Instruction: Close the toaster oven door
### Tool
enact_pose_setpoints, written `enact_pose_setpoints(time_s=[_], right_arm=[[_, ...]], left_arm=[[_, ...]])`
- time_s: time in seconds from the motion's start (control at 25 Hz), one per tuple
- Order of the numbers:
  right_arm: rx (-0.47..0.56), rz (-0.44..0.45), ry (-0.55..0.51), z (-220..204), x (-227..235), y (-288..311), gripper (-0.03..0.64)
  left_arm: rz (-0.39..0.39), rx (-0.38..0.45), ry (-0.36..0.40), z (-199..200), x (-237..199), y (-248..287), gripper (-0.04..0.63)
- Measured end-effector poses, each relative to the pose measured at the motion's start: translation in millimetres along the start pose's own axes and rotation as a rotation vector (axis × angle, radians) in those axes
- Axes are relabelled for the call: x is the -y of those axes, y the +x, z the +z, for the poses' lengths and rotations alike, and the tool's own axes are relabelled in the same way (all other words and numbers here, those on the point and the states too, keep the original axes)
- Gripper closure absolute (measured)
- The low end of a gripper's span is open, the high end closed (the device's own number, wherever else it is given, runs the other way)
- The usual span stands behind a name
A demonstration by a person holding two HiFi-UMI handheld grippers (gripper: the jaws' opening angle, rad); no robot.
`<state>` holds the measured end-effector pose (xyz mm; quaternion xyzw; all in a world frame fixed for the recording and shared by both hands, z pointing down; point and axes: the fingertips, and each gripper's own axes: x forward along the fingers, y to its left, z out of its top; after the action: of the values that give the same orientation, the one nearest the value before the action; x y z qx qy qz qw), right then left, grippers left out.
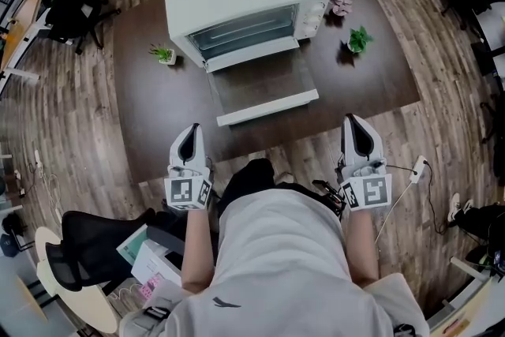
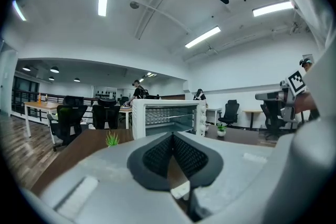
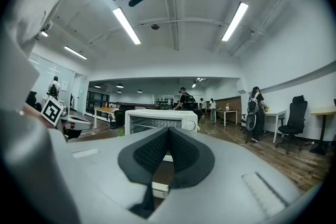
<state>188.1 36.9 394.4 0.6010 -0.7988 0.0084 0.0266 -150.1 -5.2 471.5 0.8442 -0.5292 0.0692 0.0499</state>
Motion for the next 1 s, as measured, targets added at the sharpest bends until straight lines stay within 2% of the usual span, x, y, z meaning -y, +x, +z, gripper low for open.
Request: enact_pose_setpoints(time_s=[0.28,0.6,1.0], right_arm=[[-0.007,-0.017,0.013,3.1,3.4,48.1,0.617],[-0.044,-0.021,-0.047,-0.9,-5.6,81.5,0.617],[-0.06,-0.004,-0.017,-10.0,-2.3,84.6,0.617]], left_arm=[[-0.045,0.019,-0.001,15.1,-26.7,43.0,0.594],[-0.098,-0.001,-0.019,10.2,-48.9,63.4,0.594],[-0.063,-0.014,-0.043,0.5,-46.5,62.0,0.594]])
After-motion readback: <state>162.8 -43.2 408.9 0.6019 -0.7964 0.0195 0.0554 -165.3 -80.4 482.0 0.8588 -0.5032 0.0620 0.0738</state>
